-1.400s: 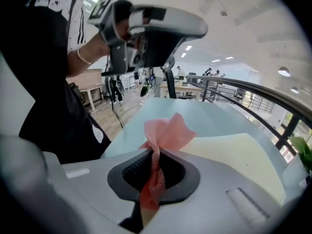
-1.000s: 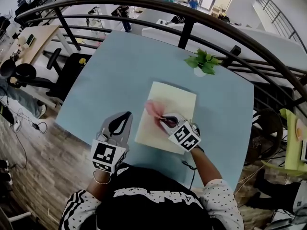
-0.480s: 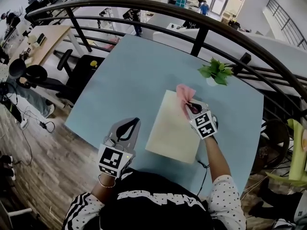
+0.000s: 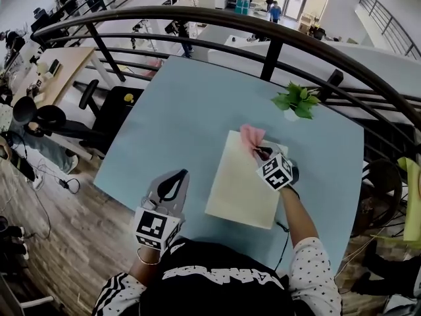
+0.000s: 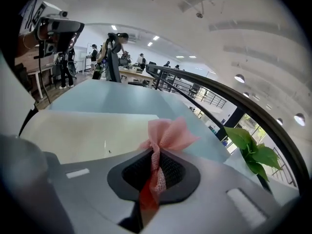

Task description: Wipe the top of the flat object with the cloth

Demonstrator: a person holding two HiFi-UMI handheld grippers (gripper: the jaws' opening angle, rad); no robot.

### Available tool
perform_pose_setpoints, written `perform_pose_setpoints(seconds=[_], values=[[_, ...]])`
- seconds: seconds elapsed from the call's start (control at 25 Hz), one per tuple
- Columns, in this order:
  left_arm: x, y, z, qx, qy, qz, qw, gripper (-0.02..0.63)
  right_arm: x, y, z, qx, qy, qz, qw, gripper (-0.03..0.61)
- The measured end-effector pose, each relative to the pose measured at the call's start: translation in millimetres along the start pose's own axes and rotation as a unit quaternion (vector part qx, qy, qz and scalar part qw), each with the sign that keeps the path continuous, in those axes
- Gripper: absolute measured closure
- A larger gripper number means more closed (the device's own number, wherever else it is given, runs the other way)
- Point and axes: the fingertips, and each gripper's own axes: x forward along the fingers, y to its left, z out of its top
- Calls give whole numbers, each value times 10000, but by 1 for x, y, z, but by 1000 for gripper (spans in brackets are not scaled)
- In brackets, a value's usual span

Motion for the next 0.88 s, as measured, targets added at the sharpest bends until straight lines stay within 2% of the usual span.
perform_pose_setpoints(seconds=[0.32, 0.48, 0.88], values=[[-1, -16, -4, -64, 103, -220, 9997, 614, -11, 20, -1, -256, -66, 116, 9996, 551], [0, -17, 1, -43, -42, -184, 9998, 614, -16, 31, -1, -275, -142, 195, 9993, 551], [-4, -31, -4, -193, 69, -175, 9996, 614, -29, 50, -5, -410, -245, 279, 9985, 551]])
